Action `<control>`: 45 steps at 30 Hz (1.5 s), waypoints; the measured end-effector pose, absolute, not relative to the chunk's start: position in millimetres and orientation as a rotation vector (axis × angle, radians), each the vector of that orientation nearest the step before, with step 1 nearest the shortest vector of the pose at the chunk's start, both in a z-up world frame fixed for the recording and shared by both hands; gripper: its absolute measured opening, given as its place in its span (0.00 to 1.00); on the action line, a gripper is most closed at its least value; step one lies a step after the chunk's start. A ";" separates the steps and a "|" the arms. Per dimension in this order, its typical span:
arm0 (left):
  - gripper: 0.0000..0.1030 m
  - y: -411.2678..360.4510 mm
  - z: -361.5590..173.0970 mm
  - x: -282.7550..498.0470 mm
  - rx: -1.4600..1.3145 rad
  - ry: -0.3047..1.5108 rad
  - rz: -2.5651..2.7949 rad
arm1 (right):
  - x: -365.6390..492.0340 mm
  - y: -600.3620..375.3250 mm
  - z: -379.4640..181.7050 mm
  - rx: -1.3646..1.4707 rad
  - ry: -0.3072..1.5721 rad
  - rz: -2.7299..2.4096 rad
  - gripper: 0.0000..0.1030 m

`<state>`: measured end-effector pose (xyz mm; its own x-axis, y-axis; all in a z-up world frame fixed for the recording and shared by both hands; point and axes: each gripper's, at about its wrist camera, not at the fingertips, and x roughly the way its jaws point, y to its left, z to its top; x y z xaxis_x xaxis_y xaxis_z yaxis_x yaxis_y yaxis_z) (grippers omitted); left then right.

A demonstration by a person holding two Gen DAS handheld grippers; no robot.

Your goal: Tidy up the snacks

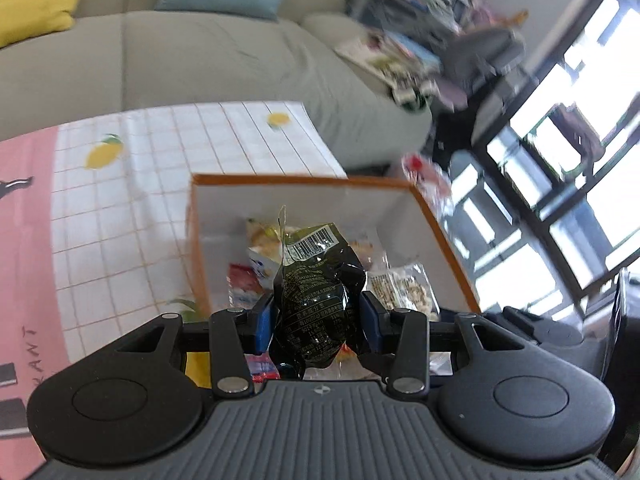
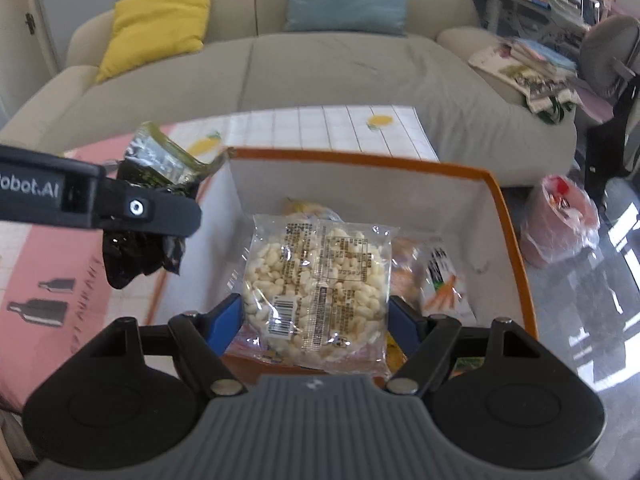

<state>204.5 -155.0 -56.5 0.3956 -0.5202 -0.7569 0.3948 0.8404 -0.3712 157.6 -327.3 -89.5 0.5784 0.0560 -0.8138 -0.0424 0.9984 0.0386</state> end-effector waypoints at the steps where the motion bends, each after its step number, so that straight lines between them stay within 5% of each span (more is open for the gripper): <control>1: 0.48 -161.2 -59.5 206.5 -0.120 1.021 -0.586 | 157.6 -330.1 -92.9 0.009 0.963 0.053 0.73; 20: 0.50 -209.4 -114.0 233.2 0.104 1.238 -0.608 | 184.3 -343.4 -122.9 -0.087 1.079 0.036 0.73; 26: 0.55 -214.6 -121.6 238.6 0.143 1.272 -0.587 | 190.2 -346.7 -130.2 -0.075 1.106 0.022 0.73; 31: 0.73 -212.3 -116.3 237.9 0.149 1.256 -0.584 | 191.5 -346.5 -131.9 -0.079 1.114 0.013 0.73; 38: 0.81 -203.8 -92.6 233.6 0.118 1.199 -0.583 | 192.6 -341.8 -125.7 -0.116 1.136 -0.012 0.90; 45: 0.83 -183.9 -48.4 217.1 0.088 1.046 -0.562 | 182.1 -337.5 -103.3 -0.194 1.113 -0.077 0.95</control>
